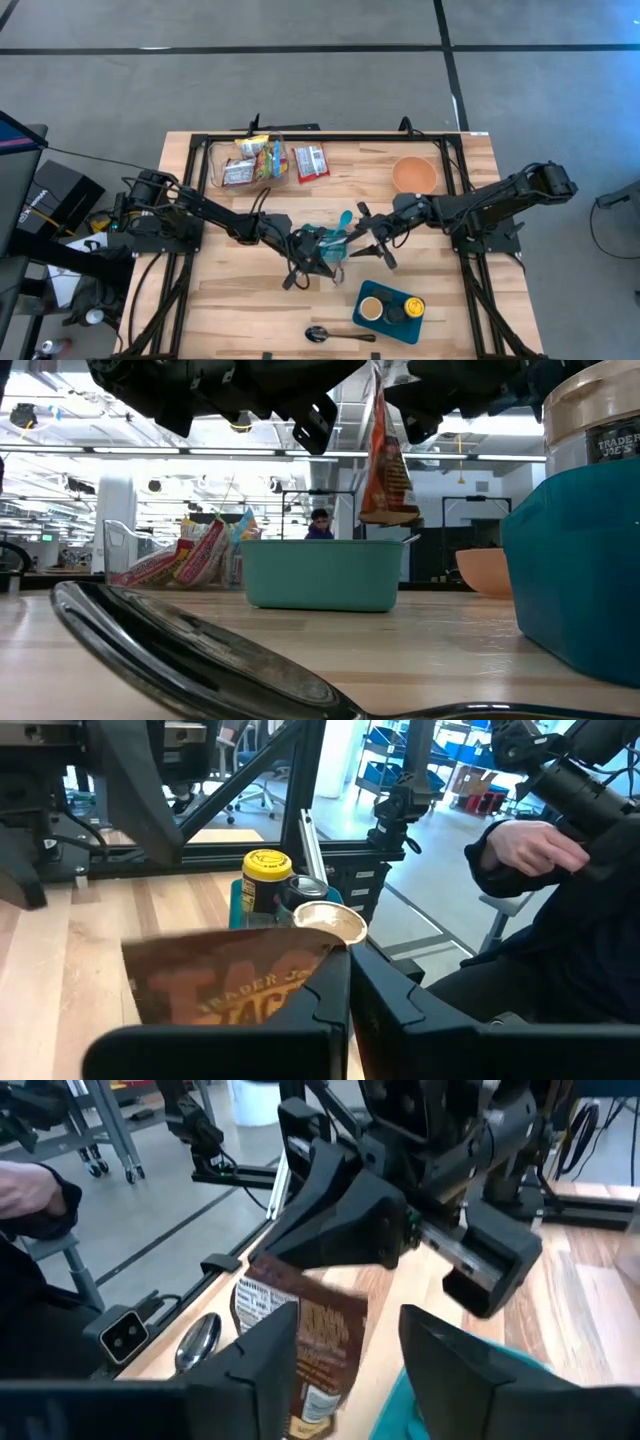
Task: Pick & Place Food Item
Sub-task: Put the orange seasoning pack into the blue bin
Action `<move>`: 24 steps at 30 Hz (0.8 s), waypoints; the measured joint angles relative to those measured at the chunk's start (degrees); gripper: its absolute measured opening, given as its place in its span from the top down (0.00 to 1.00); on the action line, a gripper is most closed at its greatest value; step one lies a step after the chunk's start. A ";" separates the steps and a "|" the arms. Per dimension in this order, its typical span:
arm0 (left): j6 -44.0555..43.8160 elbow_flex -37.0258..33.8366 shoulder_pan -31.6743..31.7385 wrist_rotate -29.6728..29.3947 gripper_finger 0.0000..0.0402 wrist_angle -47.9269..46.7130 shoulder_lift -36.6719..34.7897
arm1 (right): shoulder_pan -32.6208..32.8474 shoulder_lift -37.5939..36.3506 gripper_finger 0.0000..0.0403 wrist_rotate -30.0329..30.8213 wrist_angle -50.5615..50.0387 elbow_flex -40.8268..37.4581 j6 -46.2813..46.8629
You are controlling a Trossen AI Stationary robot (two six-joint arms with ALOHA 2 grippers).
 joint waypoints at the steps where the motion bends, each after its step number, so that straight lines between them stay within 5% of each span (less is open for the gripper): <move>1: -0.01 0.00 0.00 0.00 1.00 0.00 -0.01 | 0.00 0.00 0.56 0.00 0.50 0.00 0.00; 13: -1.34 0.00 0.00 0.06 1.00 -0.06 0.00 | 0.00 0.00 0.46 -0.11 2.99 0.02 -1.79; 24: -1.34 0.00 0.00 0.11 1.00 -0.61 -0.01 | -0.18 0.02 0.46 -0.11 -14.60 9.94 -8.53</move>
